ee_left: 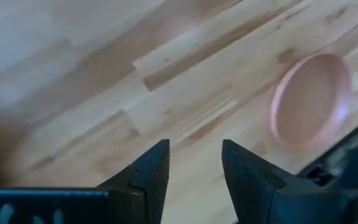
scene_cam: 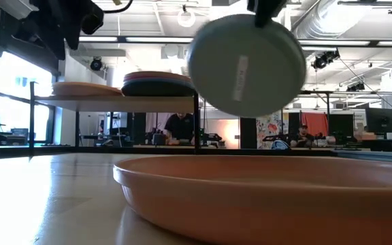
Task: Place and stack plates onto a shelf
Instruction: Stack the light blue plate on top of the white plate on the shelf
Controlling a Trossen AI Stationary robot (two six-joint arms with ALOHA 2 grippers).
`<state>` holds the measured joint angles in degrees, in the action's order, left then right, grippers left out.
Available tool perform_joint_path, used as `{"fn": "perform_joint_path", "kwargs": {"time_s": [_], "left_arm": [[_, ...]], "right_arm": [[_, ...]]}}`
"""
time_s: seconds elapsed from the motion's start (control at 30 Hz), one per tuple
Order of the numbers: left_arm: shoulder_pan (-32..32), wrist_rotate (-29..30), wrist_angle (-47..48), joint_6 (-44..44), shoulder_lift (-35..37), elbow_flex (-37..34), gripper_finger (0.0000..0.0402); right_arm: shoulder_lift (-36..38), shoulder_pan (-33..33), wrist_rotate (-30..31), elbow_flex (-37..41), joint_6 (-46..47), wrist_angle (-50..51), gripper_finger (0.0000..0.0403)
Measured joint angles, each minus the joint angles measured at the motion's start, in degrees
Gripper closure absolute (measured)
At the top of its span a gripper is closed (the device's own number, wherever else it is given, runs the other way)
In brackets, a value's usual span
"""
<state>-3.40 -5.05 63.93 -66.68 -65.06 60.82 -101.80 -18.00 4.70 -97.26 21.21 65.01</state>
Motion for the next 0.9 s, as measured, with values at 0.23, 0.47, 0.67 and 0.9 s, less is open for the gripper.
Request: {"fn": "perform_joint_path", "kwargs": {"time_s": [0.23, 0.47, 0.67, 0.9], "left_arm": [[0.1, -3.2, -10.2, -6.8, 0.0, 0.0, 0.0270], [0.1, -3.2, -21.9, -10.3, -1.5, 0.0, 0.0270], [0.1, -3.5, -27.7, -11.2, -5.4, 0.0, 0.0270], [0.1, -7.7, -30.4, -13.3, -9.4, 0.0, 0.0271]], "right_arm": [[0.0, 0.0, -2.4, -0.2, -10.2, -4.6, 0.0403], [0.0, 0.0, -4.4, -0.2, -16.0, -6.5, 0.0403], [0.0, 0.0, -4.6, -0.2, -19.8, -6.1, 0.0403], [0.0, 0.0, -5.5, -0.2, -22.7, -5.1, 0.0403]]}}
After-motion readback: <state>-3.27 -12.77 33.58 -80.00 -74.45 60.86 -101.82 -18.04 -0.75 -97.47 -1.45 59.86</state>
